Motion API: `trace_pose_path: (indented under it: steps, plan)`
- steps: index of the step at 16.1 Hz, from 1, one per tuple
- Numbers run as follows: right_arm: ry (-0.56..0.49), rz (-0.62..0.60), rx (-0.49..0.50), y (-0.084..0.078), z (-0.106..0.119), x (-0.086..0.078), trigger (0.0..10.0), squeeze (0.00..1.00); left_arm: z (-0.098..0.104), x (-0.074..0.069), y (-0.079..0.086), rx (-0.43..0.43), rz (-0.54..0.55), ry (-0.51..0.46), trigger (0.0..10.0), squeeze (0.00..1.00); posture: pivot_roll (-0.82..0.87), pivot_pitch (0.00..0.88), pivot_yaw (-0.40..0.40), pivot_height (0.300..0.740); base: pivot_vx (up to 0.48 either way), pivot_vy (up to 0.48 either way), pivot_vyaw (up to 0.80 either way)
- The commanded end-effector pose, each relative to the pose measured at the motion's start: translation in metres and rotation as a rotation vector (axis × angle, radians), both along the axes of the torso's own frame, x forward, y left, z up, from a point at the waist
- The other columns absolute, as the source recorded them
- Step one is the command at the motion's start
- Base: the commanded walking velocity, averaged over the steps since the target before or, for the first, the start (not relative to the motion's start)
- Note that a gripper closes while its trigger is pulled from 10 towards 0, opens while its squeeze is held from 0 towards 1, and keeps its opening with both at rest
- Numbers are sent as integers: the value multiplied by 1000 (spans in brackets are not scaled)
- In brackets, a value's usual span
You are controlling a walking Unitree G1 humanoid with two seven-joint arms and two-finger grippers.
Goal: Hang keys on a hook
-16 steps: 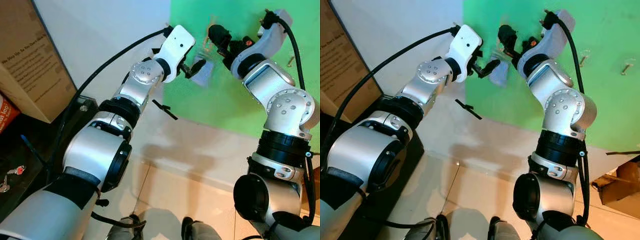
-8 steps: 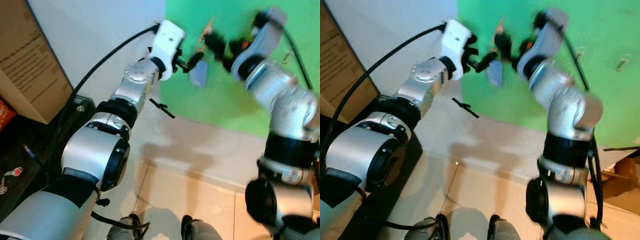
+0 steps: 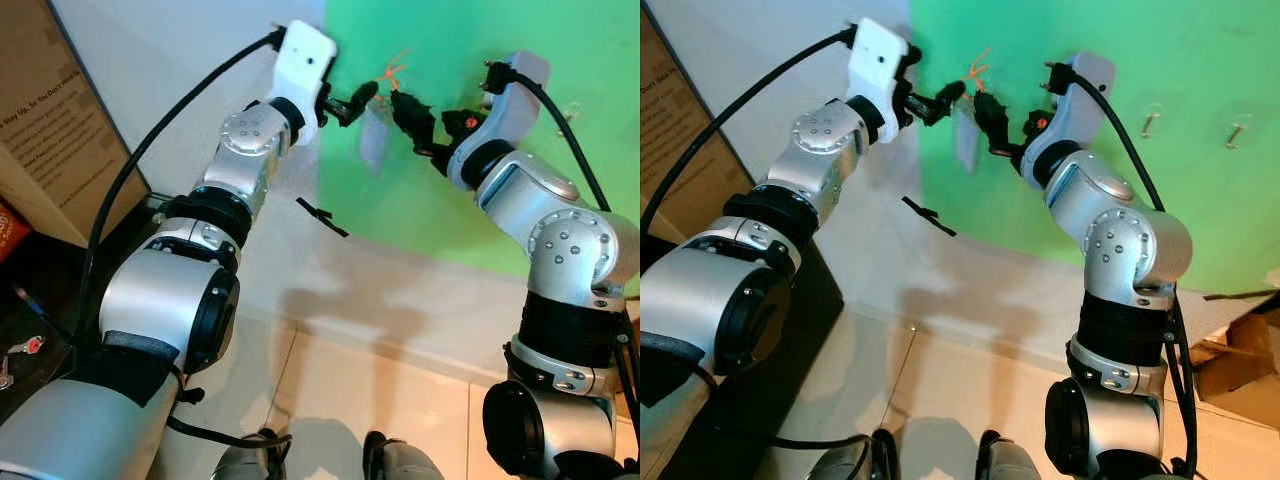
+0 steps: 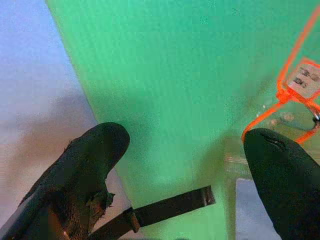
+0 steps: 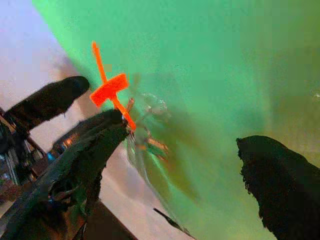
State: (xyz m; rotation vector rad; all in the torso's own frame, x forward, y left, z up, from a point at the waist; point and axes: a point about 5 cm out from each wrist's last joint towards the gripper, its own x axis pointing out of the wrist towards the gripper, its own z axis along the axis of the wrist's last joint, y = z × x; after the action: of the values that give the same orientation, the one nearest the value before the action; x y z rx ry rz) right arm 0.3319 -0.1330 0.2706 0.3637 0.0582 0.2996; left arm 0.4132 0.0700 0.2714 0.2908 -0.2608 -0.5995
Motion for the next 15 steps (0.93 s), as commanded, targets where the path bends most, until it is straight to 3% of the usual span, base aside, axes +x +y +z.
trace_pose_path:
  steps: [1,4,7,11,15]
  plan:
    - [-47,45,20,6,11,-5,10000,0,4,1,1,13,28,-24,10000,0,-230,86,19,740,0,0,0]
    - [-41,60,30,11,11,-5,10000,0,4,-1,-6,23,23,-51,10000,0,-229,84,16,740,0,0,0]
    - [-30,62,40,13,9,-5,10000,0,6,-4,-18,-21,-7,-69,10000,0,-230,82,12,740,0,0,0]
    - [6,35,102,11,9,-2,10000,0,2,-5,-27,63,17,-95,10000,0,-239,83,20,740,0,0,0]
    - [-4,34,200,9,18,0,10000,0,-5,-4,-22,107,51,-94,10000,0,-240,90,23,740,0,0,0]
